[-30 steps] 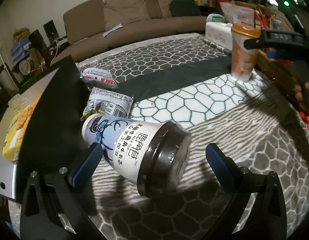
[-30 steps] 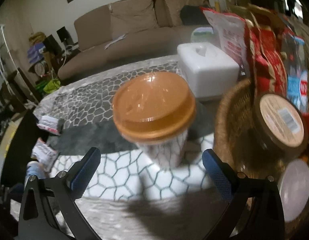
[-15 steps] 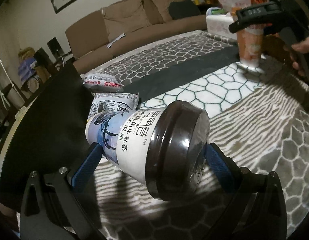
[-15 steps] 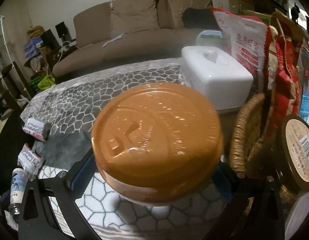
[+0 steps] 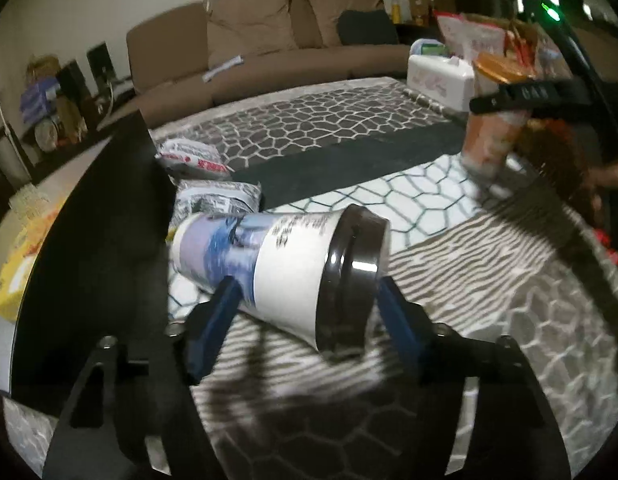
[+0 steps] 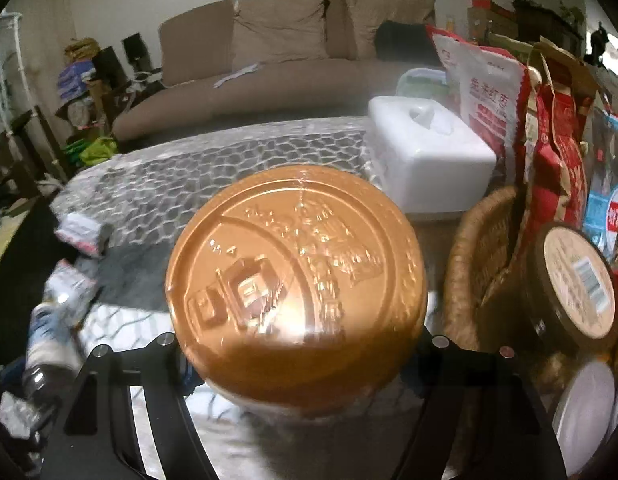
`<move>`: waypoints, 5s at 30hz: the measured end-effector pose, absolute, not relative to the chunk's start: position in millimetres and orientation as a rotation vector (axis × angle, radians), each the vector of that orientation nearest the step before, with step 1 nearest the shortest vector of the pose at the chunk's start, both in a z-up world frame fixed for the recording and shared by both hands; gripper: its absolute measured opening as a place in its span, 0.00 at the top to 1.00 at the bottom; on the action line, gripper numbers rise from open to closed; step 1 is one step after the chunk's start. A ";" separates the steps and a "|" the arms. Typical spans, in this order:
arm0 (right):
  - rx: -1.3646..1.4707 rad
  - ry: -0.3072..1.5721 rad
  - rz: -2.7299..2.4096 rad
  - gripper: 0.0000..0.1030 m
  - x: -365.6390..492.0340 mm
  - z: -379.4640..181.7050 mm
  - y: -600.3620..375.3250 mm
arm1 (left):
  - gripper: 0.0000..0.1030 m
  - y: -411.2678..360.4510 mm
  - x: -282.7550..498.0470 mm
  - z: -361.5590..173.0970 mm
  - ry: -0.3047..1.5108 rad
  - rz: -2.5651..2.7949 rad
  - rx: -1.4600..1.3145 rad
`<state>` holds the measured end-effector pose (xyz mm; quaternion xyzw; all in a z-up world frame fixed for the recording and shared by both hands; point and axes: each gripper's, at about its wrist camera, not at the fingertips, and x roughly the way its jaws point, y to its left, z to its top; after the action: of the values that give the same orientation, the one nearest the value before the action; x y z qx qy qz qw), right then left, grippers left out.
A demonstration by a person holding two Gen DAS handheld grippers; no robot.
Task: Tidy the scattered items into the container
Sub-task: 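Grasp the lying black-lidded white cup with the left gripper while the right gripper grasps the orange-lidded cup, then lift and turn the black-lidded cup upright with the left gripper, then carry the black-lidded cup into the box with the left gripper while the right gripper lowers the orange-lidded cup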
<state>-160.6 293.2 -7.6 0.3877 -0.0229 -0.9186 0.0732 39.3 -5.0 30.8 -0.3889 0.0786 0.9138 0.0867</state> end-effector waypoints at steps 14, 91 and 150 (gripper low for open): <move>1.159 -0.104 -2.523 0.28 -77.0 0.3 260.0 | 0.41 49.7 62.0 53.9 0.141 2.520 -1.152; 1.152 -0.231 -2.484 0.23 -40.1 -7.4 273.7 | 0.28 111.1 -21.9 16.5 0.745 2.128 -1.462; 0.963 -0.021 -2.213 0.26 -45.6 146.0 -49.9 | 0.35 -299.0 91.9 209.6 -0.202 2.774 -1.195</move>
<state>-45.6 -49.9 146.0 0.3729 -0.0082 -0.8567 0.3562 91.9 -299.0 209.6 -0.3942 -0.0665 0.9148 0.0571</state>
